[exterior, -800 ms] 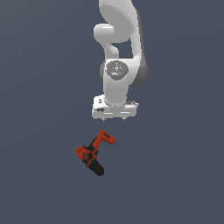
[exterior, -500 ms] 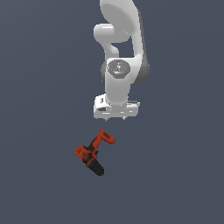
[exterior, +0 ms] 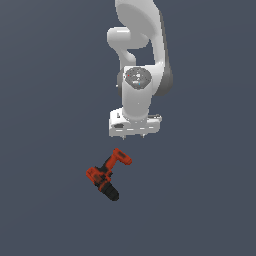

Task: Pick up the object and move it to a goal position.

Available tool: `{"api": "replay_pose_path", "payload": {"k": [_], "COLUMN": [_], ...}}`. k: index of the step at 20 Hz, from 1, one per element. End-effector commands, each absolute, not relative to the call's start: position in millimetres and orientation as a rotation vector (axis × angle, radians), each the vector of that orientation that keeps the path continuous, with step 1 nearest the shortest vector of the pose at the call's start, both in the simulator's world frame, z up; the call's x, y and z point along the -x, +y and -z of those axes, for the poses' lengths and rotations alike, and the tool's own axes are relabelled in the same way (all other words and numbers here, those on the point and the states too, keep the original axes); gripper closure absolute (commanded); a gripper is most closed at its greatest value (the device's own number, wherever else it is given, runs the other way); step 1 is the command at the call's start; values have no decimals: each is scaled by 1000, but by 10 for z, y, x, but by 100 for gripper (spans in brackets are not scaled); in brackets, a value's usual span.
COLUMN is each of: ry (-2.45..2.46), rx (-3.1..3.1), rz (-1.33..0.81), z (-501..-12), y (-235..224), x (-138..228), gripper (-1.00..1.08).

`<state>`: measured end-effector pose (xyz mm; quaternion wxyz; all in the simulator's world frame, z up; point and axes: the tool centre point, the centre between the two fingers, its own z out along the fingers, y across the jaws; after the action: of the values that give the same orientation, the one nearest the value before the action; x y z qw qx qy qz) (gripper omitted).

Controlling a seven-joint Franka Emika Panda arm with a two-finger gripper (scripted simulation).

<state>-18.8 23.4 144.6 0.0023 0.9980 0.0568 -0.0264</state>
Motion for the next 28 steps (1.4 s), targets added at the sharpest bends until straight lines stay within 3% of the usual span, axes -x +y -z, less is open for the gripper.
{"api": "replay_pose_path", "payload": {"k": [1, 28], "ry": [202, 944], "rx": [-3133, -3084], "rz": [77, -200], "z": [-1431, -973], "y": [226, -127], "x": [154, -878], "gripper": [-60, -60]}}
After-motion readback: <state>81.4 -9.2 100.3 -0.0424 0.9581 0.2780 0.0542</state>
